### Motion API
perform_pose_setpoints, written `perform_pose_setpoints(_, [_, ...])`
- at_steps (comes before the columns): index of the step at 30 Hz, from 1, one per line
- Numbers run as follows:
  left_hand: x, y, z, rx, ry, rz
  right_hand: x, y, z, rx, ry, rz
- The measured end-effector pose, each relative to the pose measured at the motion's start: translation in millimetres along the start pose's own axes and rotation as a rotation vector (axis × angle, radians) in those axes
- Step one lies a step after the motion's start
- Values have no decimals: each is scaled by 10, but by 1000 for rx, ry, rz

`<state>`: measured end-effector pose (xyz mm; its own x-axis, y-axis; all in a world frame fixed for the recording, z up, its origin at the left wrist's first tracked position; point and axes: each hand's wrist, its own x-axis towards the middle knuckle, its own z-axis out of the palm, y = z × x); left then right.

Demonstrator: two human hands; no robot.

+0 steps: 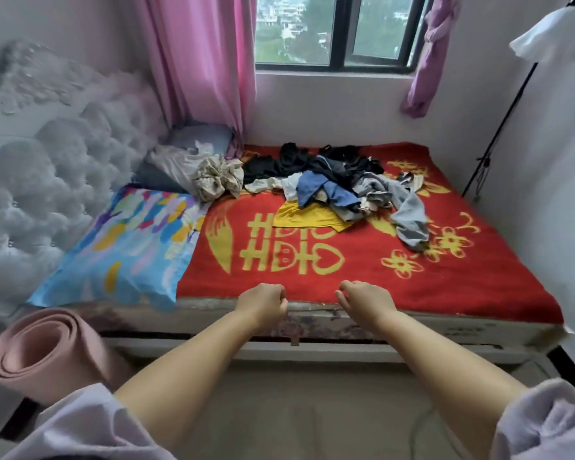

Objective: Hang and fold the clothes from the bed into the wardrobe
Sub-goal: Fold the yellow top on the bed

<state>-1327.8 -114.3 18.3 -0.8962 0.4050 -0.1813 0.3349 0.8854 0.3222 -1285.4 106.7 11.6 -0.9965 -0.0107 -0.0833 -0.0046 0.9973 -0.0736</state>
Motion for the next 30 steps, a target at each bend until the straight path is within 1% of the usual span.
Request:
perform_pose_setpoints(4, [608,-176,-103,15,-37,3,522,67,80,35,-18,8])
perform_pose_setpoints(7, [1223,-356,-222,25,-46,5,1078,156,73,37,8,20])
perform_pose_setpoints(9, [1643,-441,-308,26,-52,19,1450,249,57,44,21,53])
perform_pose_setpoints(12, [2240,-507,-448,30,-114,47,1958,446,55,57,2,123])
perform_pose_setpoints(16, [2986,-515,-532,58,-131,81,2447,730,162,87,-1,213])
perform_pose_setpoints(19, [3434,-430,-409,98,-186,99,2667,988,336,90,-56,252])
perform_pose_setpoints(24, [4157,-210,-104,86,-274,112,3117,1621,583,106,-131,343])
perform_pose_setpoints(28, [4865,-59,96,54,-295,57,3700,2240,776,103,-191,335])
perform_pose_setpoints(30, [5178,-2,237,5,-311,-11,4021,2522,876,105,-238,306])
